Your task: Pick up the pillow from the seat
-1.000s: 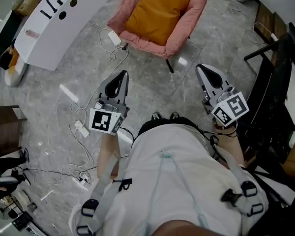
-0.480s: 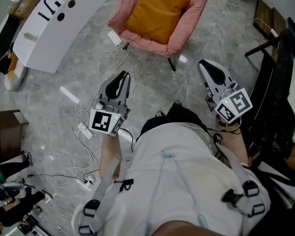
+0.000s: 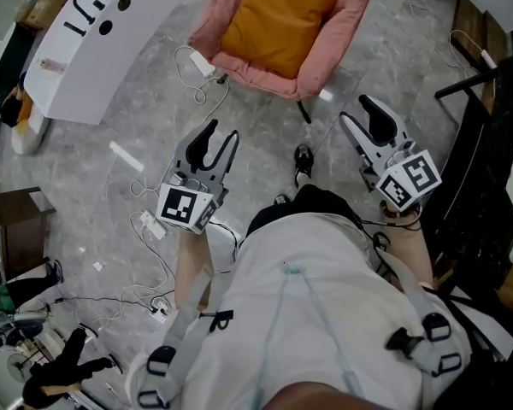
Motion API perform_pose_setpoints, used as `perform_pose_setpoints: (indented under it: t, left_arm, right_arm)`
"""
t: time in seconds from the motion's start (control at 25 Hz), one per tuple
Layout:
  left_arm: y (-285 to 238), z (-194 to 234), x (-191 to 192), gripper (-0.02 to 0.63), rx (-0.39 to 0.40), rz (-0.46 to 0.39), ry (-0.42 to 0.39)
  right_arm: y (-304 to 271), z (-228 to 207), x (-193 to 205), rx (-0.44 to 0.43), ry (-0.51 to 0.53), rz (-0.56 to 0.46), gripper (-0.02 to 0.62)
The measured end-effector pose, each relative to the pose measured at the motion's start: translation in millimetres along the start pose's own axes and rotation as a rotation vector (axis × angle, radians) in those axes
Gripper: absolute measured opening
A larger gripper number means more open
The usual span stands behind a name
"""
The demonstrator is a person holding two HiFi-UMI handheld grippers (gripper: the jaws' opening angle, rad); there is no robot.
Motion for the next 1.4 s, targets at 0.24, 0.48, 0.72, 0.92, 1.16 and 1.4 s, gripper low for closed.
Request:
perform_pose_setpoints:
  t: [0.24,0.48,0.72,0.92,1.16,1.4]
  left_arm:
    - [-62,21,2,0.211,0.01,0.01,0.003]
    - [-125,41,6,0.266,0.033,0.034,0.028]
    - [-182,69,17,0.316,0.041,0.093,0.044]
    - [-217,85,24,0.37,0.089,0.12,0.036]
    - [-263,135,47,0.447,0.158,0.142,0.093]
    - [-316,213,88,0.549,0.328,0.234,0.181]
  right_arm:
    - [-42,-53,-21,-0.031,-0.028,0.034,0.235]
    - [-80,-100,-39,-0.06,-0.037,0.082,0.265]
    - [-115,-150,-54,-0.072,-0.065,0.13,0.304]
    - [-135,-172,-52,-0.046,-0.079,0.141,0.344]
    - [-175,-202,-52,0.027,-0.097,0.166,0.388]
    - [-245,-236,-36,0.143,-0.233,0.184,0.42]
Point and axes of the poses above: the fingertips, and each gripper's own axes: y backward along the fingers, z to its left, x out of its underside, the point moved 8 cm from there along y, backward along the fingers, and after that the axes turned 14 degrees about -y, right-handed, at the moved point
